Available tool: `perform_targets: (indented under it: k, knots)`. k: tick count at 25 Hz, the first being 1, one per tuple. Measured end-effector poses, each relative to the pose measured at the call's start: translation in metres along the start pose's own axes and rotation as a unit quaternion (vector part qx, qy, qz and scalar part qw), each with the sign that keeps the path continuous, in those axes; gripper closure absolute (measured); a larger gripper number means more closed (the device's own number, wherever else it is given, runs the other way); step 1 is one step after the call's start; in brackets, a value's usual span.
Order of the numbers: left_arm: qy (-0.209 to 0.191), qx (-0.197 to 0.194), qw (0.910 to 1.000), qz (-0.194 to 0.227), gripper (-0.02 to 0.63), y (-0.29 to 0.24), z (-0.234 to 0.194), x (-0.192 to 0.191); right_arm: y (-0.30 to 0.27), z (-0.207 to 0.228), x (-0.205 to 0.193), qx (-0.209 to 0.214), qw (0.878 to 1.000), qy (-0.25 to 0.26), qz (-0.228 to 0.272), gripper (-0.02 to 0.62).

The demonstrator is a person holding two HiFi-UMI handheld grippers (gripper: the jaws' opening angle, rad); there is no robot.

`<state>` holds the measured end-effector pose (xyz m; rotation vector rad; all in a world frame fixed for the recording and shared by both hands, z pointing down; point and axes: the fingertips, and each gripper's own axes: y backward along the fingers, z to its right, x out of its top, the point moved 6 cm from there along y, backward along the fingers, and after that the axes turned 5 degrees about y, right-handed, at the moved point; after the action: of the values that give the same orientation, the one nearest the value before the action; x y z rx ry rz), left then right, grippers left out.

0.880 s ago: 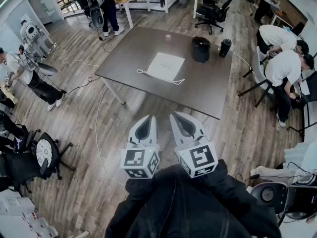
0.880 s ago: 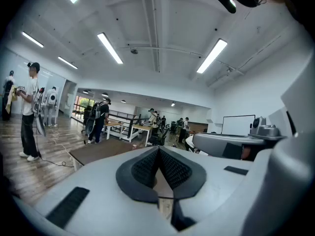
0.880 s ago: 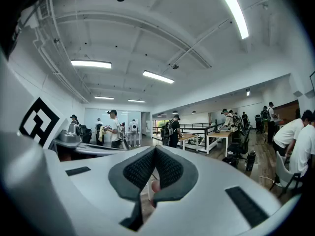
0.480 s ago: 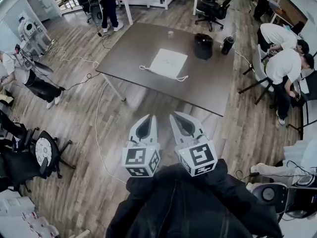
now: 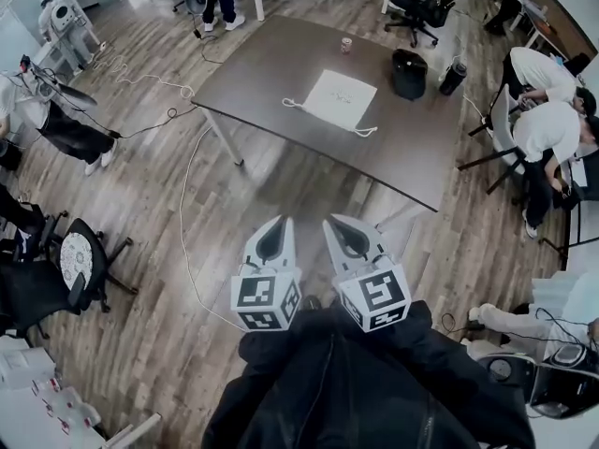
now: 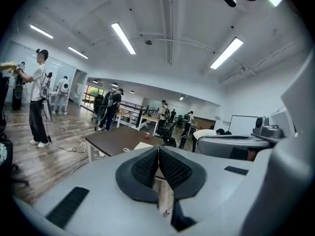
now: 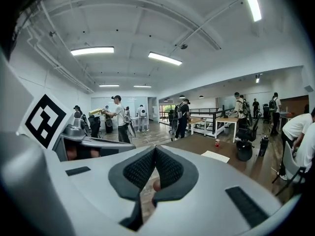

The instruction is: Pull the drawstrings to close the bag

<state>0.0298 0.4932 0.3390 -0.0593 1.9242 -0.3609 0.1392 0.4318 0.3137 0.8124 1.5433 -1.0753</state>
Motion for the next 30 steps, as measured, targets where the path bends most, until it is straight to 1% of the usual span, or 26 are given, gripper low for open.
perform_targets:
  k: [3, 5, 9, 13, 17, 21, 25, 28, 30]
  knots:
    - [0.009, -0.003, 1.0000, -0.003, 0.572, -0.004, -0.017, -0.001, -0.017, -0.004, -0.002, 0.006, 1.000, 0.002, -0.004, 0.572]
    - [0.016, -0.007, 0.9998, -0.003, 0.572, -0.008, -0.024, 0.003, -0.026, -0.001, 0.001, 0.003, 1.000, -0.001, -0.003, 0.572]
    - [0.017, -0.008, 0.9998, -0.012, 0.572, -0.031, -0.034, 0.007, -0.047, 0.022, -0.001, -0.010, 1.000, -0.010, -0.009, 0.573]
    - [0.012, -0.005, 0.9995, -0.028, 0.572, -0.067, -0.043, 0.007, -0.074, 0.051, -0.013, -0.013, 1.000, -0.013, -0.024, 0.572]
    - [0.001, -0.010, 0.9993, -0.036, 0.572, -0.121, -0.051, 0.017, -0.115, 0.094, -0.014, -0.007, 1.000, -0.019, -0.018, 0.573]
    - [-0.004, -0.027, 0.9988, -0.040, 0.572, -0.184, -0.062, 0.034, -0.164, 0.133, -0.002, 0.038, 0.999, -0.029, 0.011, 0.573]
    - [-0.002, -0.037, 0.9980, -0.052, 0.572, -0.262, -0.065, 0.058, -0.215, 0.186, 0.007, 0.053, 0.998, -0.026, -0.004, 0.572]
    - [-0.004, -0.039, 0.9973, -0.062, 0.572, -0.318, -0.063, 0.073, -0.245, 0.233, 0.006, 0.061, 0.997, -0.030, -0.020, 0.572]
    - [-0.003, -0.043, 0.9965, -0.072, 0.572, -0.349, -0.059, 0.077, -0.259, 0.262, 0.001, 0.067, 0.997, -0.037, -0.030, 0.572]
